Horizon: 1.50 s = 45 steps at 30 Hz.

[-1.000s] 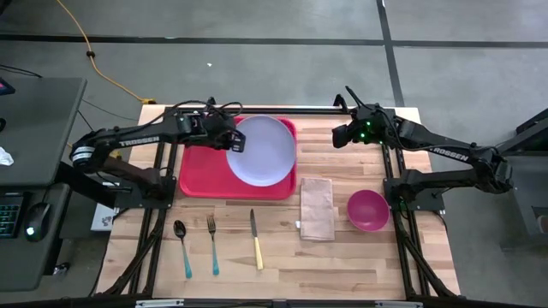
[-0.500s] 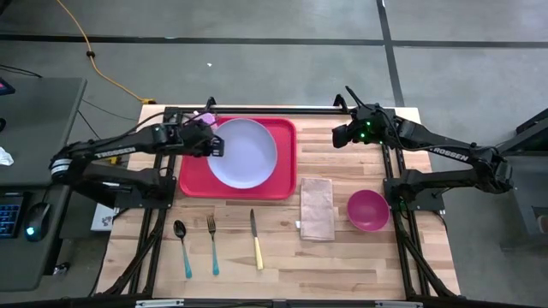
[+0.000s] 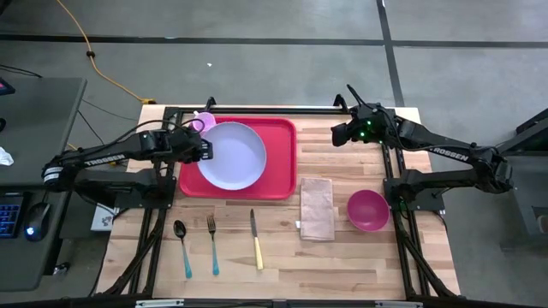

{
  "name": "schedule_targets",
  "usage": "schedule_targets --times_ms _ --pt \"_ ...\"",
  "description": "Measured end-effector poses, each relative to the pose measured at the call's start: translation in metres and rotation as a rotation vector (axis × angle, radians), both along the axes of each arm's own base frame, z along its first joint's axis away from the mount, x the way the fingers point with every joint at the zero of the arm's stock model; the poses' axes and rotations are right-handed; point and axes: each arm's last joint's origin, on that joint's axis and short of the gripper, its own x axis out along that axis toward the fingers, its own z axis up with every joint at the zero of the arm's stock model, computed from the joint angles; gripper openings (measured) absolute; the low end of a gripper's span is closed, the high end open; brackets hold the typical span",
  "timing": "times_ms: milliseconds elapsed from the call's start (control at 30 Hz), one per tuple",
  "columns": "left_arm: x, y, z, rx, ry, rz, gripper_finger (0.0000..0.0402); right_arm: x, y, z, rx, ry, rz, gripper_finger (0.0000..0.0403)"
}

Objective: Set up tray
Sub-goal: Put the violet plate below the pink mug on the red tray

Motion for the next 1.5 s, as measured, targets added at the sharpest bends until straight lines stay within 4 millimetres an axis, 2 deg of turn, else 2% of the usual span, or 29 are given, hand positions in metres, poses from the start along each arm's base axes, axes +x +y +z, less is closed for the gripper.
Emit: schedule_targets --times_ms 433,567,1500 --pt "-0.001 -0.002 -0.002 -0.075 -0.011 0.028 0.0023 0.000 -0.001 0.000 -0.013 0.007 -0.019 0.0113" --pt "0.000 -0.002 -0.006 -0.117 0.033 0.046 0.0022 0.000 -0.001 0.000 -0.014 0.007 -0.018 0.0113" --pt "0.035 0.012 -0.043 -0.133 0.282 0.126 0.0018 0.000 -0.001 0.000 -0.031 0.021 -0.002 0.0113"
